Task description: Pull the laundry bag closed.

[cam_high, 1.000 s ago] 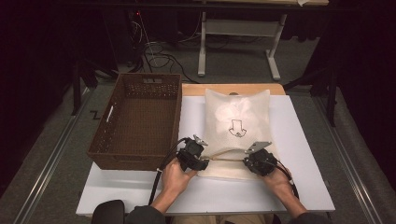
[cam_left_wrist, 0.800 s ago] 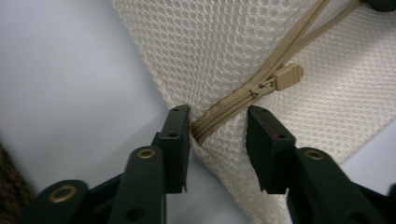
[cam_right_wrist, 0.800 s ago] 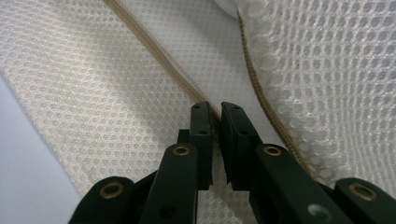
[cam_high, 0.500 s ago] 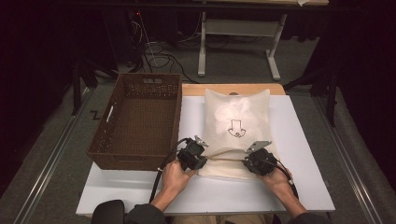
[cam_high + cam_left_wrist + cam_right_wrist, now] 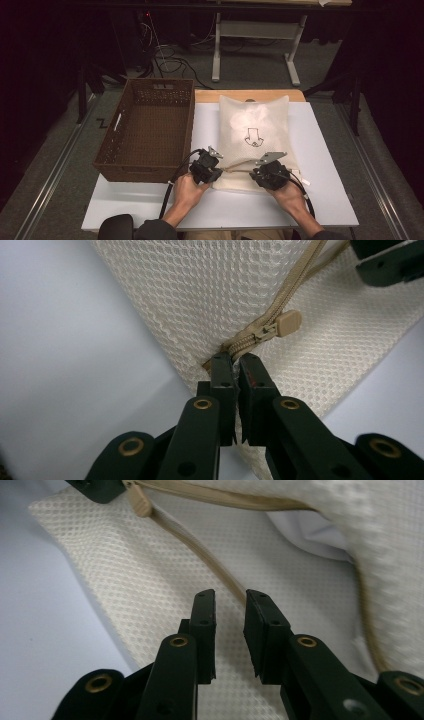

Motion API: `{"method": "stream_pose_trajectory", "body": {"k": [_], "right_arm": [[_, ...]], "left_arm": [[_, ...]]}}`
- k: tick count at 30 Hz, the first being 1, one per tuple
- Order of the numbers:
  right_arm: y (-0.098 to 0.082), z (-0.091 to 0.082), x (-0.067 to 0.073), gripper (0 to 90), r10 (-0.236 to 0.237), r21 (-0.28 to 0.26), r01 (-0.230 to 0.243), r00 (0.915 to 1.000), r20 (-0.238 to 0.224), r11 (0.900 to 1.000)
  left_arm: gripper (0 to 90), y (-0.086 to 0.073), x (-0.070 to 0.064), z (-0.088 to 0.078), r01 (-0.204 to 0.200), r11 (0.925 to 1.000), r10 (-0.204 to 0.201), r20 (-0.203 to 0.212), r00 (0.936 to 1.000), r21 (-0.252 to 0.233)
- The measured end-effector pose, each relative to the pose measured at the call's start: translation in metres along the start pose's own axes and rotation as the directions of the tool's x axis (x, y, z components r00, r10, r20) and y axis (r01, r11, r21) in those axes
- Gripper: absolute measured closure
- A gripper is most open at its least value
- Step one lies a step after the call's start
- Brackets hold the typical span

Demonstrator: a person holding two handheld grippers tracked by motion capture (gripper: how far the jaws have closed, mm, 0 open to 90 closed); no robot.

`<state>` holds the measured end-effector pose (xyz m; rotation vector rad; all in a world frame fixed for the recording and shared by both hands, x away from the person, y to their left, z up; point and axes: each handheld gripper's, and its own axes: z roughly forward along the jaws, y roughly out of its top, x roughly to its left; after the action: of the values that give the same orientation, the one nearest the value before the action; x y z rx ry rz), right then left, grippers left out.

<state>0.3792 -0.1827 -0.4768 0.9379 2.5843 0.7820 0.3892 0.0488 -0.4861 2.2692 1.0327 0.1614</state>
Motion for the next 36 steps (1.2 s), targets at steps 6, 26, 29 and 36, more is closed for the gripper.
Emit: {"method": "stream_pose_trajectory", "body": {"k": [6, 26, 29, 36], "right_arm": [[0.008, 0.006, 0.008, 75.4, 0.014, -0.018, -0.016, 0.9979, -0.063, 1.000], [0.032, 0.017, 0.021, 74.0, 0.013, -0.036, -0.018, 0.9888, -0.149, 0.999], [0.034, 0.020, 0.024, 74.1, 0.016, -0.021, -0.019, 0.9884, -0.151, 1.000], [0.035, 0.023, 0.025, 74.3, 0.016, -0.034, -0.022, 0.9848, -0.173, 0.999]], "left_arm": [[85.8, 0.000, -0.002, 0.000, -0.013, 0.9999, 0.013, 0.006, 0.9999, 0.000], [85.8, -0.003, 0.002, 0.000, 0.017, 0.9998, -0.017, 0.029, 0.9994, -0.013], [85.8, -0.003, 0.001, 0.000, 0.022, 0.9996, -0.022, 0.028, 0.9994, -0.015], [85.7, -0.004, 0.001, 0.001, 0.030, 0.9993, -0.030, 0.028, 0.9992, -0.022]]}}
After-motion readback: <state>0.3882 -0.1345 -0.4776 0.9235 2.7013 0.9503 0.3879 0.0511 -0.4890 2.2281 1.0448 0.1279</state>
